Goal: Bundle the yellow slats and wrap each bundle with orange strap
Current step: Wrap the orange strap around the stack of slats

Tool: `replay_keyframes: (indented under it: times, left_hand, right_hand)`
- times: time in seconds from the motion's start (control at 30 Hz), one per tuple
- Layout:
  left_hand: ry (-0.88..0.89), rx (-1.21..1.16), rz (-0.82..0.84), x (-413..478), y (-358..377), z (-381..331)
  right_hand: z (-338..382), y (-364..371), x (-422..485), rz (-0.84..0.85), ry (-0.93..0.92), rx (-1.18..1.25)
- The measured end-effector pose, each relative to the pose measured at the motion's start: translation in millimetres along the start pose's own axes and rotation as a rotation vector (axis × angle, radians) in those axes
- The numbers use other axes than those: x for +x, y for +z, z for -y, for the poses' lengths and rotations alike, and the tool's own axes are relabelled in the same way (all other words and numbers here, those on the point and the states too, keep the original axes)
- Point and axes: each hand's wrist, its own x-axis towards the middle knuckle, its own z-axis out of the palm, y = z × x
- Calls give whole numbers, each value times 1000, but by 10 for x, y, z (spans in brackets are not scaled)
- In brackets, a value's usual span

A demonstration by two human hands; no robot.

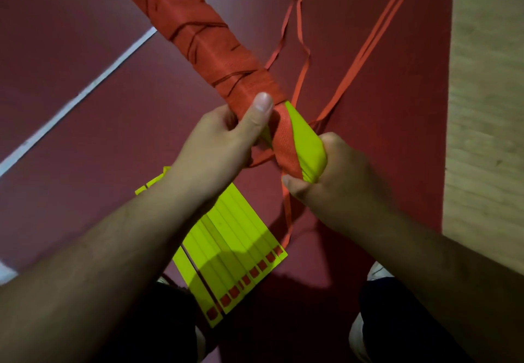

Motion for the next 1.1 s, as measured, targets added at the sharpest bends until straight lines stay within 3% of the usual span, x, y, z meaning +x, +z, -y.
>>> replay_keyframes:
  times: [0.1, 0.17, 0.3, 0.37, 0.47, 0.6, 0.77, 0.87, 1.0, 1.1]
  left_hand:
    - [-5, -23, -113, -16, 84, 14]
    - [7, -104, -126, 5, 31, 10]
    - [164, -234, 94, 30, -122, 6]
    - [227, -233, 172, 19, -144, -1]
    - [238, -100, 143, 46, -205, -36]
    - [85, 144, -29, 105, -246, -6]
    - [-11, 207, -72, 35, -26, 68]
    - [-87, 188, -149, -12, 52, 58]
    - [-118, 62, -195, -4, 31, 54]
    - [-38, -71, -92, 6, -34, 30]
  right_hand:
    - [61, 78, -68, 28, -17, -68]
    - [66, 47, -56, 71, -77, 19]
    - [-3, -191, 75, 539, -3, 501]
    - [-19, -219, 78, 669, -20, 596]
    - [-23, -201, 89, 473, -105, 522]
    - [-74, -145, 116, 171, -135, 191]
    - [-70, 33, 20, 36, -33, 119]
    - [6, 121, -84, 54, -1, 34]
    - [18, 95, -67, 127, -92, -20]
    - [-22, -90, 85, 406, -54, 231]
